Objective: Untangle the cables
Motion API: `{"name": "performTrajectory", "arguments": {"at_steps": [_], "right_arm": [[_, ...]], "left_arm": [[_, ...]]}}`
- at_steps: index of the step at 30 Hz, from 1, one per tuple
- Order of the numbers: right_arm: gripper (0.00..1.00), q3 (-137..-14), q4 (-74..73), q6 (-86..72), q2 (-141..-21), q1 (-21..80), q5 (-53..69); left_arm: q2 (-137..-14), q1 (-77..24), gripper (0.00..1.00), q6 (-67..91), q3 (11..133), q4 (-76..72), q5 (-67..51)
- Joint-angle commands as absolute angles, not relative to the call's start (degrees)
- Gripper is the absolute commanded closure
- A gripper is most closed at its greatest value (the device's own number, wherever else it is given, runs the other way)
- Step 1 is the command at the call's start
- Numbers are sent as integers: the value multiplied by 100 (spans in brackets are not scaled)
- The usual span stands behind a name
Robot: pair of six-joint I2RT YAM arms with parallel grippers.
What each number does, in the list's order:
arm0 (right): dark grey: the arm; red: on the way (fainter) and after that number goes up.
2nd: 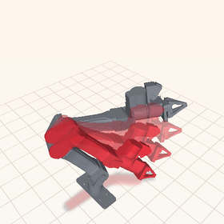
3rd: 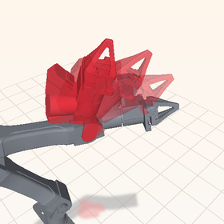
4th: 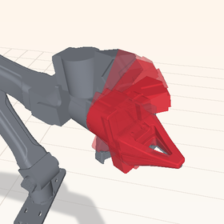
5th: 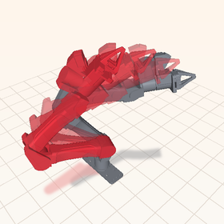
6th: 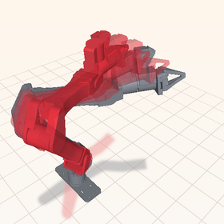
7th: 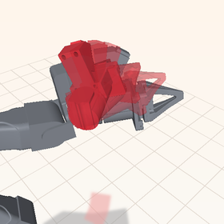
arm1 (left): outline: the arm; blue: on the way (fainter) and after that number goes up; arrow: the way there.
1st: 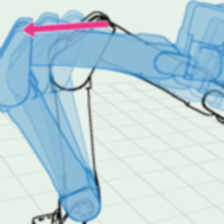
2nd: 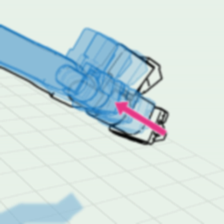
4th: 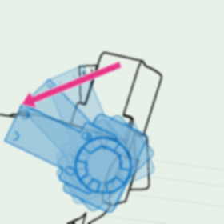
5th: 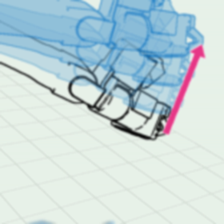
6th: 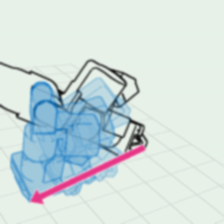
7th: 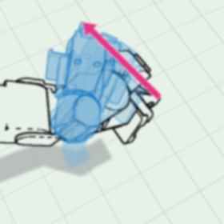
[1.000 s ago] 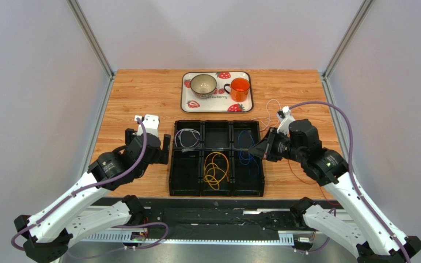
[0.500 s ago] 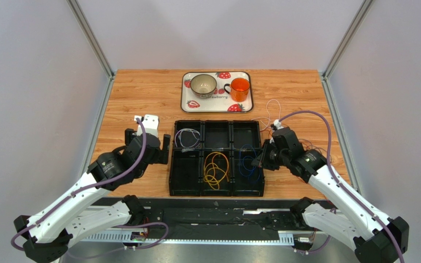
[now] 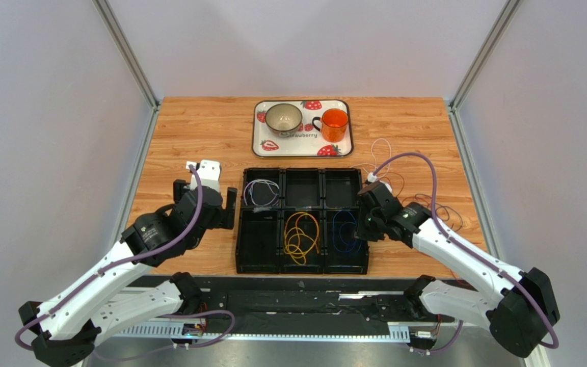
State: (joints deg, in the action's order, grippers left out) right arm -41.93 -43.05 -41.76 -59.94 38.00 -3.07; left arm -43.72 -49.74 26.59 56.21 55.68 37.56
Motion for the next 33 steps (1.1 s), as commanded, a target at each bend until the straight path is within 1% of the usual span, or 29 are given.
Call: {"name": "performTrajectory", "arguments": {"at_steps": [1,3,4,6,7,10,15,18,19,22,23,24,26,28,30,31,33], "right_arm": [[100,-4368,-4263,-4096,-6213,3911,-606],[98,-4499,-4368,-4061,-6258,3990,-685],[87,-4561,-4403,-4052,-6293,4016,-712],[70,-4710,-4543,-4017,-6302,4113,-817],[56,-4763,-4587,-4008,-6284,4165,-835],[45,-5114,-4921,-3929,-6232,4245,-905],[43,-5852,-5475,-3666,-5968,4254,-1150],[42,-5976,-5546,-3621,-5906,4254,-1809],[39,-6055,-5563,-3630,-5924,4228,-2106],[37,-6169,-5573,-3622,-6020,4157,-2478],[37,-6187,-5442,-3499,-6038,4157,-2470],[37,-6196,-5371,-3368,-6055,4157,-2496],[35,-6188,-5169,-3191,-6091,4166,-2820],[31,-6126,-5046,-3077,-6100,4027,-3127],[28,-6100,-4983,-3102,-6135,3702,-3025],[28,-6082,-4896,-3059,-6135,3143,-2371],[29,-5907,-4449,-2971,-6205,2482,-1533]], "left_arm": [[-4315,-4939,1,2628,5801,5572,3814],[-4350,-4939,1,2628,5792,5581,3823],[-4351,-4939,1,2619,5801,5581,3832],[-4386,-4939,1,2628,5809,5599,3841],[-4394,-4939,1,2628,5810,5599,3841],[-4412,-4939,1,2628,5818,5599,3850],[-4473,-4939,1,2602,5783,5537,3736],[-4483,-4939,1,2733,5879,5458,3525],[-4448,-4939,1,2838,5897,5441,3533],[-4290,-4948,1,2516,6064,5143,2859],[-4072,-4948,1,2305,6091,4907,2395],[-3921,-4948,1,2259,6056,4800,2260],[-3344,-4948,1,2224,5863,4510,2171],[-3007,-4940,1,2258,5792,4544,2153],[-2795,-4939,1,2408,6001,4938,2416],[-2778,-4939,1,2487,6081,5096,2547],[-2769,-4939,3,2645,6231,5483,2934]]}}
